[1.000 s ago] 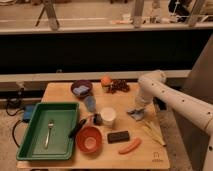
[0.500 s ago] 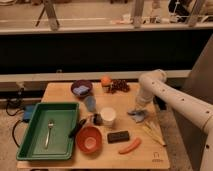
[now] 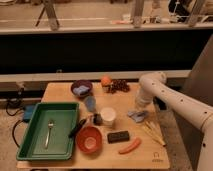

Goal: Wipe tray with towel

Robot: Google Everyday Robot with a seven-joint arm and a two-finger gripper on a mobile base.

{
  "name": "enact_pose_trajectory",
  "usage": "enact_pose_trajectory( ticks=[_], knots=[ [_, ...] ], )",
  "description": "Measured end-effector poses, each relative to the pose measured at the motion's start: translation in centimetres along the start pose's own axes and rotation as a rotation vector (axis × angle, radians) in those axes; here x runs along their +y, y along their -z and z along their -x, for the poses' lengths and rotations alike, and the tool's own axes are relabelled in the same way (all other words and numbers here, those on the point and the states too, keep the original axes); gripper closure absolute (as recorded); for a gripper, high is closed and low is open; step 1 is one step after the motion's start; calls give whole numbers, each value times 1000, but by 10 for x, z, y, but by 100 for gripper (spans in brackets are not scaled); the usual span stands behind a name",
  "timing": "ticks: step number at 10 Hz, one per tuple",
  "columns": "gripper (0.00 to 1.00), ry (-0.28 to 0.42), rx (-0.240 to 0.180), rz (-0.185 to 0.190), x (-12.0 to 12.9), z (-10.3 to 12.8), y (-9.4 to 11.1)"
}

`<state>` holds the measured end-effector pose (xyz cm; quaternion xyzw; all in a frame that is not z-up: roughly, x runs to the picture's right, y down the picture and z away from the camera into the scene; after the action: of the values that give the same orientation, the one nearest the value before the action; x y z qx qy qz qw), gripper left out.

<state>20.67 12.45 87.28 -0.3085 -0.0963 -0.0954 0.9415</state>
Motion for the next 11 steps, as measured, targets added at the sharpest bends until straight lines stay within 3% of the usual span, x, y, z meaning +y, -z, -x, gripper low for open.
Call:
enact_pose_trajectory(
  ticks=[3,8,10,11],
  knots=[
    [20,5,-7,22,4,-3,-3],
    [22,6,-21,58,22,-12,-28],
    [37,1,-20,67,26,-15,-38],
    [50,-8,-19,75,28,-18,-44]
  ],
)
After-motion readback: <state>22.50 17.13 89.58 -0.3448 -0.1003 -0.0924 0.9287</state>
